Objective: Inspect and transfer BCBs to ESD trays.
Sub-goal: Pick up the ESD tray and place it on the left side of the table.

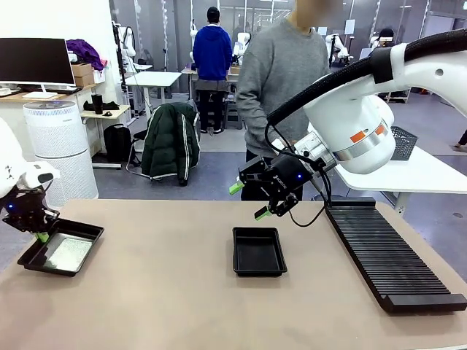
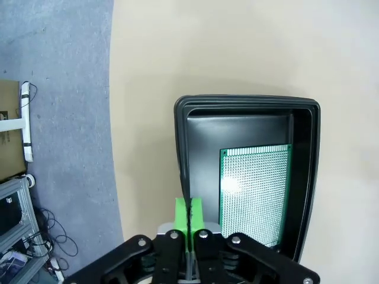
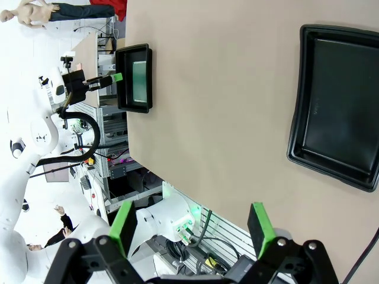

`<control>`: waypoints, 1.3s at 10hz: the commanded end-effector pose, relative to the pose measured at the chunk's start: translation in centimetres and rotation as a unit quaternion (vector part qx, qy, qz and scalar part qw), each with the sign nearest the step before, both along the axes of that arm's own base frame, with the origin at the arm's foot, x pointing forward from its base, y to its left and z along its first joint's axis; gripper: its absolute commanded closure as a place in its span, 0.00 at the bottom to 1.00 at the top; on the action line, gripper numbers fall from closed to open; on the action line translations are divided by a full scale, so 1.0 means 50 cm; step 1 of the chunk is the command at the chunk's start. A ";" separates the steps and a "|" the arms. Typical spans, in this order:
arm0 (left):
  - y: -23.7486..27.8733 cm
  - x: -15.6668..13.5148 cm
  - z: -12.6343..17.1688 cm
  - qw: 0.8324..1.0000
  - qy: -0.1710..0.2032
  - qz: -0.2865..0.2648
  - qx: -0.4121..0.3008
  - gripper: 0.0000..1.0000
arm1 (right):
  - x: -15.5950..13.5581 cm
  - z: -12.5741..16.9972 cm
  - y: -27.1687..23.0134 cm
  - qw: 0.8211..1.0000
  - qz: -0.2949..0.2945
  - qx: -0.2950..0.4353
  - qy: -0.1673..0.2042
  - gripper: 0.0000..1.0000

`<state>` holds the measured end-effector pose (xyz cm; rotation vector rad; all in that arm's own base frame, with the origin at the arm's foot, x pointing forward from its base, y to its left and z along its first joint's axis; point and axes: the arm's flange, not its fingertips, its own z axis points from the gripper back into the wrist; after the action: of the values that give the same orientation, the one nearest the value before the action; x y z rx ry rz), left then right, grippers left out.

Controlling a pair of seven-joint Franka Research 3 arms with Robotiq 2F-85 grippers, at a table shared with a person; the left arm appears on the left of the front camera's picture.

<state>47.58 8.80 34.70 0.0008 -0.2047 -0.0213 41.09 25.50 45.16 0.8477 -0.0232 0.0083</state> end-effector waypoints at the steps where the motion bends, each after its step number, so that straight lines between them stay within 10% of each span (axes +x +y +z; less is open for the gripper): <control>1: 0.018 0.001 0.008 1.000 -0.001 -0.004 -0.021 0.97 | -0.001 -0.002 0.000 1.000 0.001 -0.004 0.002 0.00; 7: 0.000 0.000 0.000 1.000 0.000 0.000 0.000 0.97 | -0.001 -0.002 0.000 1.000 0.001 -0.004 0.002 0.00; 8: -0.002 0.002 0.001 1.000 -0.001 0.000 -0.003 0.87 | -0.001 -0.002 0.000 1.000 0.001 -0.004 0.002 0.00; 9: -0.004 0.001 -0.002 1.000 -0.003 0.008 -0.009 0.45 | -0.001 -0.002 0.000 1.000 0.001 -0.004 0.002 0.00; 10: -0.004 0.000 -0.002 1.000 -0.003 0.010 -0.010 0.34 | -0.001 -0.002 0.000 1.000 0.001 -0.004 0.002 0.00; 11: -0.004 0.000 -0.001 1.000 -0.004 0.010 -0.014 0.00 | -0.001 -0.002 0.000 1.000 0.001 -0.004 0.002 0.00; 13: -0.003 -0.001 0.002 1.000 -0.003 0.012 -0.014 0.00 | -0.001 -0.002 0.000 1.000 0.001 -0.004 0.002 0.00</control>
<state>47.66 8.68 34.72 -0.0069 -0.2064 -0.0135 41.09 25.50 45.16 0.8477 -0.0233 0.0083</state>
